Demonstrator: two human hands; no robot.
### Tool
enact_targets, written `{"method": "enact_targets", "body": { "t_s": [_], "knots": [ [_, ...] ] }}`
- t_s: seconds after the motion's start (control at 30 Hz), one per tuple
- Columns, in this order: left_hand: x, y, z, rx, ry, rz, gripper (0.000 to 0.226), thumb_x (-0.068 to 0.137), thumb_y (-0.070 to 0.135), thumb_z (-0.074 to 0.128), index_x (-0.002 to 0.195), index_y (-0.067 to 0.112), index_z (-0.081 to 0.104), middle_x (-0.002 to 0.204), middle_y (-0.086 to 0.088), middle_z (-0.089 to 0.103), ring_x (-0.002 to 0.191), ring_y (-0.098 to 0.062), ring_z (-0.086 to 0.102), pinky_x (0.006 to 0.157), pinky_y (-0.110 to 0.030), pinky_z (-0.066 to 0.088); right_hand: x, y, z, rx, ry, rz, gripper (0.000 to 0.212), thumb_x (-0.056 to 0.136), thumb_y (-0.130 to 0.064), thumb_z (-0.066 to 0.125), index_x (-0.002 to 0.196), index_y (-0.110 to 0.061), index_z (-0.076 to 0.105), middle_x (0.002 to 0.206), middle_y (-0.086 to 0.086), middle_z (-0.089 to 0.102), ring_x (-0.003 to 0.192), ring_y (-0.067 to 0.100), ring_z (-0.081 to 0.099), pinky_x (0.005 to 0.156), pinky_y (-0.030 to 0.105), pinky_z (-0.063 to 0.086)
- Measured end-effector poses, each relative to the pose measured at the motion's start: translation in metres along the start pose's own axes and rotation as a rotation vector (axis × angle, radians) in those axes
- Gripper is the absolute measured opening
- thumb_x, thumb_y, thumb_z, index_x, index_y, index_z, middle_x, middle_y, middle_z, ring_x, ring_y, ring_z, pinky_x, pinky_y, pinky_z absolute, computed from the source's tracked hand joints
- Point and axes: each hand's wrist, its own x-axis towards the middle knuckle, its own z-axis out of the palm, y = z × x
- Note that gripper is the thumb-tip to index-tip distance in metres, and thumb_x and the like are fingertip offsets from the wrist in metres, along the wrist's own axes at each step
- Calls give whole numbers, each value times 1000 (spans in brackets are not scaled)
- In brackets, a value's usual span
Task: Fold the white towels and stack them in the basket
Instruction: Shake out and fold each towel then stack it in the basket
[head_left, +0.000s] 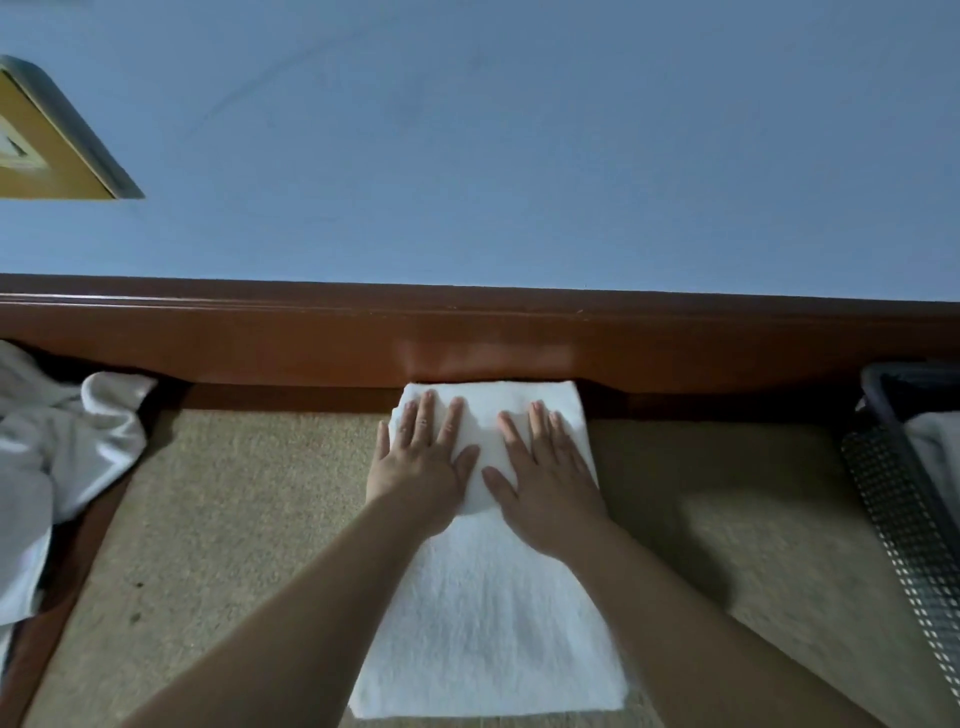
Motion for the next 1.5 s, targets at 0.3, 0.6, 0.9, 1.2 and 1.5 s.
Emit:
{"method": "enact_targets", "body": {
  "t_s": [0.3, 0.6, 0.9, 1.2, 1.5],
  "knots": [
    [-134, 42, 33, -167, 104, 8, 68, 107, 57, 12, 166, 26, -2, 172, -10, -9, 160, -28, -8, 130, -42, -3, -112, -29, 1, 112, 62, 1, 68, 103, -64, 5, 165, -39, -5, 170, -4, -25, 157, 27, -23, 129, 40, -5],
    [-139, 22, 87, -170, 215, 39, 72, 107, 62, 10, 166, 27, -13, 173, -2, -18, 160, -20, -16, 127, -44, -2, -128, -13, 59, 9, 215, -28, 65, 110, -51, 31, 167, -27, 15, 175, 9, 3, 161, 33, -2, 128, 53, 11],
    [-139, 24, 72, -162, 104, 2, 75, 108, 60, 13, 163, 24, -23, 169, -6, -29, 158, -27, -22, 131, -50, 3, -130, -15, 52, -7, 154, -28, 63, 111, -52, 26, 166, -23, 20, 173, 12, 9, 161, 36, -1, 127, 57, 18],
    [-230, -9, 84, -111, 177, 309, 94, 100, 52, 54, 166, 5, 6, 175, -10, -4, 162, -28, 1, 128, -42, 5, -221, 20, 65, -56, 117, -196, 74, 99, -39, 53, 165, -20, 28, 174, 5, 13, 162, 25, 4, 125, 54, 15],
    [-208, -21, 101, 139, 80, 293, 106, 88, 17, 76, 158, -13, 2, 167, -35, 10, 154, -48, 22, 120, -56, 35, -208, 20, 68, -139, 90, -136, 85, 85, -18, 71, 161, -10, 33, 167, 16, 31, 154, 37, 30, 111, 62, 44]
  ]
}}
